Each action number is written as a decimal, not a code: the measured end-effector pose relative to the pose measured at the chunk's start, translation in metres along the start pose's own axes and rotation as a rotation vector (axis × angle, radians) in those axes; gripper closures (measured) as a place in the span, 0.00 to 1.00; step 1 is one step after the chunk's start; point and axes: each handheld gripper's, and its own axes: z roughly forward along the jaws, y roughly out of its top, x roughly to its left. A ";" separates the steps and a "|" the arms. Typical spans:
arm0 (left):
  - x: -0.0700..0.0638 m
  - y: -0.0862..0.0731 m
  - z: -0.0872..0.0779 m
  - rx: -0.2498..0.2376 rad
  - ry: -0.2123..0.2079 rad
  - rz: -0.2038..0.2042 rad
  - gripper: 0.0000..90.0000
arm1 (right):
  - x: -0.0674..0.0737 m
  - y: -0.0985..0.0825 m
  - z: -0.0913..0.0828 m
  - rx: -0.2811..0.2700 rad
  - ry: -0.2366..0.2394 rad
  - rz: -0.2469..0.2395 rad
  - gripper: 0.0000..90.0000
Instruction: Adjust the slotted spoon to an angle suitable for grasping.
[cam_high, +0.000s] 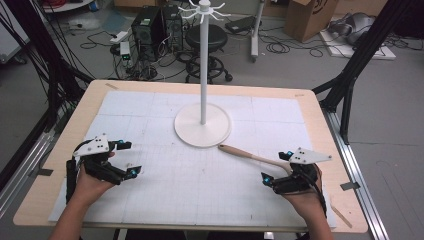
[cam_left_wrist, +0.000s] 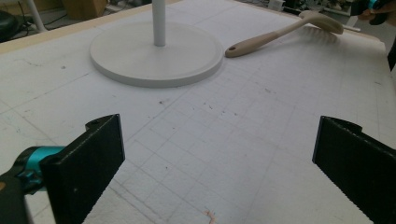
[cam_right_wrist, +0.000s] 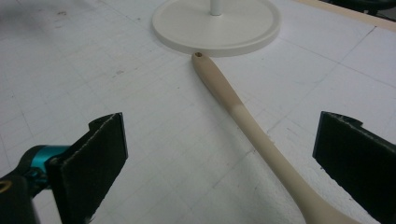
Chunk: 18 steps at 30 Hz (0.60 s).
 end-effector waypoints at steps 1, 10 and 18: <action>0.000 0.000 0.000 -0.003 0.003 -0.003 0.03 | 0.000 0.000 0.000 0.002 0.000 0.003 0.02; -0.001 0.002 0.002 -0.003 -0.005 0.002 0.03 | 0.000 0.002 -0.007 0.011 -0.021 -0.006 0.02; -0.004 0.005 0.001 -0.003 -0.002 0.012 0.03 | -0.001 0.020 -0.002 0.024 -0.032 -0.030 0.02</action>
